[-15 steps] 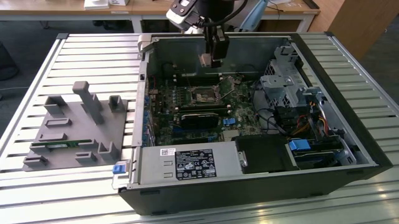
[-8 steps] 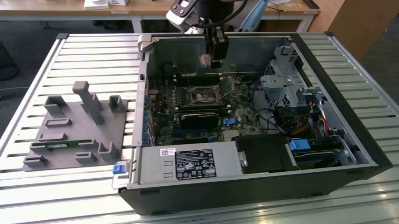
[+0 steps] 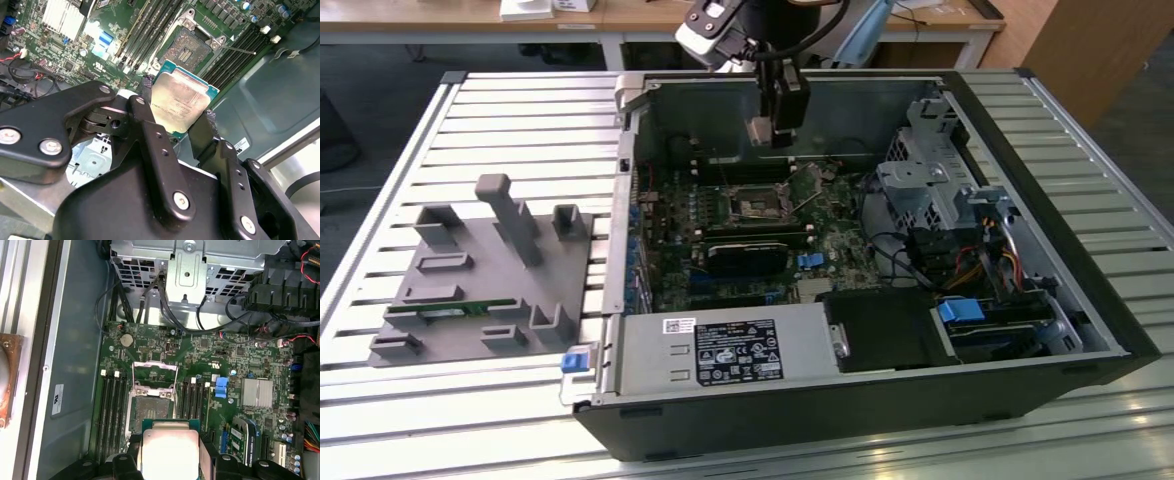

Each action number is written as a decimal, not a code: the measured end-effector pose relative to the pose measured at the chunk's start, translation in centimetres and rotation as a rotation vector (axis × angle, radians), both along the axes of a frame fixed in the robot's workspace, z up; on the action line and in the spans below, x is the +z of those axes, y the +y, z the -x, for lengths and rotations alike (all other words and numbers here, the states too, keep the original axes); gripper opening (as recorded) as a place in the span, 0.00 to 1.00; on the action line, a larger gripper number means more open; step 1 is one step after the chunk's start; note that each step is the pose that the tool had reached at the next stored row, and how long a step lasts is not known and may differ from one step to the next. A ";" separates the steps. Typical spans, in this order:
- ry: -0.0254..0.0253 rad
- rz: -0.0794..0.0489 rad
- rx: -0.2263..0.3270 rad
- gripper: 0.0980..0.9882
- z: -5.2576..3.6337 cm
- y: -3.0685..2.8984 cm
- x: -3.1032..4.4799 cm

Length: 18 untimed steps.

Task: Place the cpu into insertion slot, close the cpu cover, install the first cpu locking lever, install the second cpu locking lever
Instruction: 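Place the cpu into insertion slot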

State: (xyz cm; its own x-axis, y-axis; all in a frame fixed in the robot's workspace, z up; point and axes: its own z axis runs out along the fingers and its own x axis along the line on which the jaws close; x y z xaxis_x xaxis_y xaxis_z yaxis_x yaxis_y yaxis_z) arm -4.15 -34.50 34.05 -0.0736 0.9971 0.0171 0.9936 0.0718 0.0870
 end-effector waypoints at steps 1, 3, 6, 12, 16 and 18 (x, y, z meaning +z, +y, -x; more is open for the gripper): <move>0.0000 0.000 0.000 0.50 0.00 0.00 -0.03; 0.0000 0.000 0.000 0.50 0.00 0.00 -0.10; 0.0000 0.000 0.000 0.50 0.00 0.00 -0.21; 0.0000 0.000 0.000 0.50 0.00 0.00 -0.39; 0.0000 0.000 0.000 0.50 0.00 0.00 -0.49; 0.0000 0.000 0.000 0.50 0.00 0.00 -0.54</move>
